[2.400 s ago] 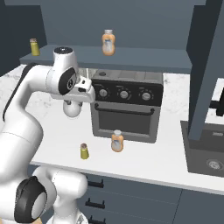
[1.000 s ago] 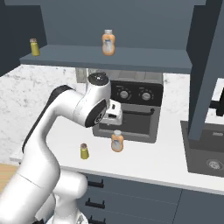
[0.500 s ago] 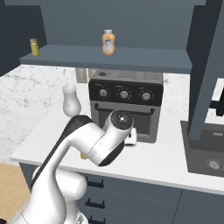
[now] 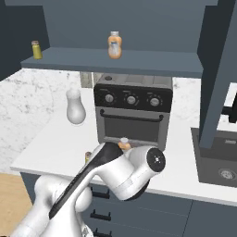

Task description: Put the shaker and condiment bottle from the counter next to their counterparts in the cabinet.

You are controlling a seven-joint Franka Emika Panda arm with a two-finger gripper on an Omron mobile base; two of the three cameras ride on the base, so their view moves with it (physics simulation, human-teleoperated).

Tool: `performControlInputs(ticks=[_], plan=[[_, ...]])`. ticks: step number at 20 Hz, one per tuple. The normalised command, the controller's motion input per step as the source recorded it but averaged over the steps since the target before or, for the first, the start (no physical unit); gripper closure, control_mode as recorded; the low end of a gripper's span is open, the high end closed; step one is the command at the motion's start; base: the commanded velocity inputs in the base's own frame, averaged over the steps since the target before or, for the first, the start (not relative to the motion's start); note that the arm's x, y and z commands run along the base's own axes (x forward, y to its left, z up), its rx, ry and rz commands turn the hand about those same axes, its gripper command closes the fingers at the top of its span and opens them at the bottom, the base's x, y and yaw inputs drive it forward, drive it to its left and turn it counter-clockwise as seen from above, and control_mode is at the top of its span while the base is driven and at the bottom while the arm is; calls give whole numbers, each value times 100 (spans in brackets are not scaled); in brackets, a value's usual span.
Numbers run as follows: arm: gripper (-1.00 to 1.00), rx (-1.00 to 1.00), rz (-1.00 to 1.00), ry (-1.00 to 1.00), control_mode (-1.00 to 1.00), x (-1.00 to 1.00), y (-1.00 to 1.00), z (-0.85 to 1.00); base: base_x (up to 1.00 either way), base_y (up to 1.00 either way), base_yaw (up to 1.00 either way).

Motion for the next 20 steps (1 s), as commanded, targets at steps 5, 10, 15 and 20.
performControlInputs(ticks=[5, 10, 15, 20], plan=[[-100, 0, 8, -3, -100, 1, -3, -4, 0, 0, 0], [-100, 10, 1, -8, -100, 42, -1, -1, 0, 0, 0], [-100, 12, 2, -19, -100, 52, -1, -7, 0, 0, 0], [-100, 1, 14, -29, -100, 11, -23, -47, 0, 0, 0]])
